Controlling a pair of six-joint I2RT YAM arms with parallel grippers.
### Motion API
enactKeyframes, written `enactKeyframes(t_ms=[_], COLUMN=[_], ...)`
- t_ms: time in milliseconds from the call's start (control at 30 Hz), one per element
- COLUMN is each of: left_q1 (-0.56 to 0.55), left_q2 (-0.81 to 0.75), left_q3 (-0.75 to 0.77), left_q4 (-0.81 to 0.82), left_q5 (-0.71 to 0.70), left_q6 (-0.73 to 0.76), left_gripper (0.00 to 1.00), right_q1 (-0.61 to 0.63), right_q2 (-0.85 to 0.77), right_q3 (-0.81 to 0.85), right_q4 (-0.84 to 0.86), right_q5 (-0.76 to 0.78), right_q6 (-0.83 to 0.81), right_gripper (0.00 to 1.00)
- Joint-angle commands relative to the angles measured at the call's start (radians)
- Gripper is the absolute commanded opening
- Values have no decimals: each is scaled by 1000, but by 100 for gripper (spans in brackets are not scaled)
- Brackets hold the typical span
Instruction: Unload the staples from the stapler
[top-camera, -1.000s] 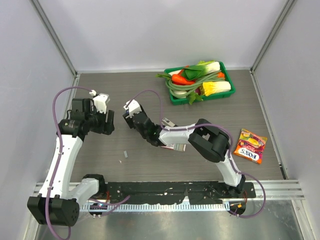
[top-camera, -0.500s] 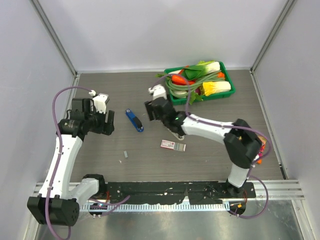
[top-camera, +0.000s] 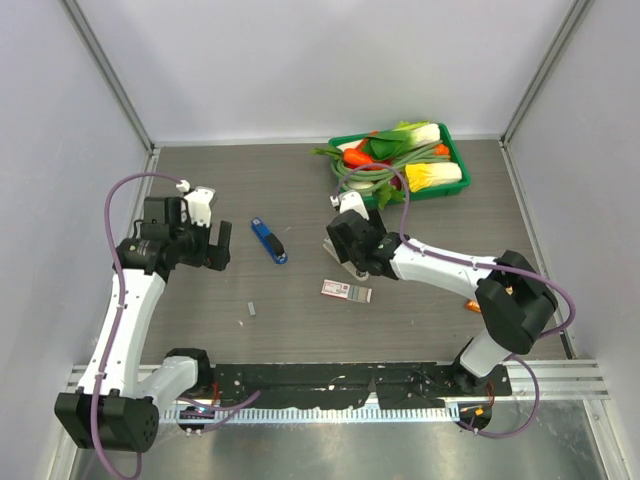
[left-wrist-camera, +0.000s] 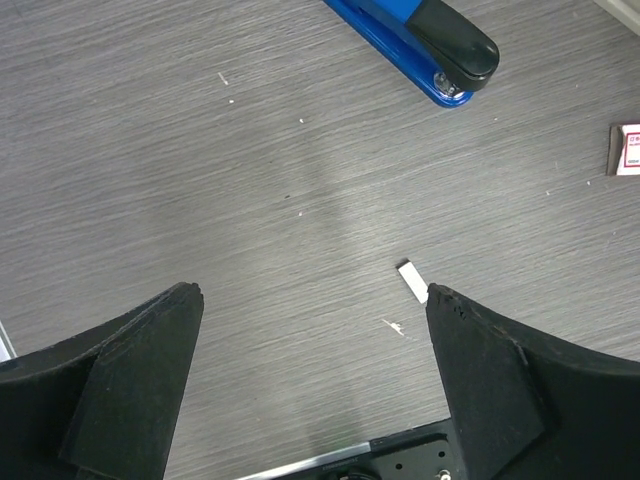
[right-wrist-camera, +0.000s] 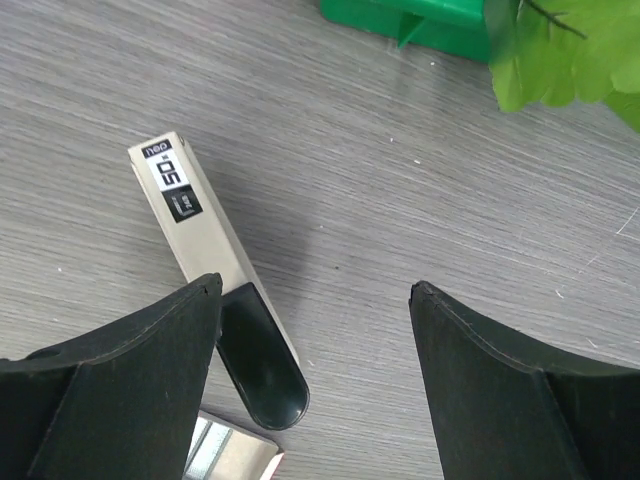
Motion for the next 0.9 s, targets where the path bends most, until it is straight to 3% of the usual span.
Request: enactKeyframes(t_ms=[0,533,700,867], left_q1=[5,4,4,4], left_q2=[6,-23,-64,-51], left_q3=[47,7,-13,-8], left_q4=[-17,-8,6,-14], left_q5=[-5,-88,-78,-65], left_q6=[-16,-13,-4,10], left_gripper=[100,100,100,100], right_q1=[-6,-40,-46,-54], right_q2=[-46,53,83,103], right_q3=[10,11,14,34], right_q4=[-61,-58,-87,-99], right_q5=[-37,-290,-296,-305], right_q6=[9,-20,-28,-42], right_gripper=[81,81,73,53])
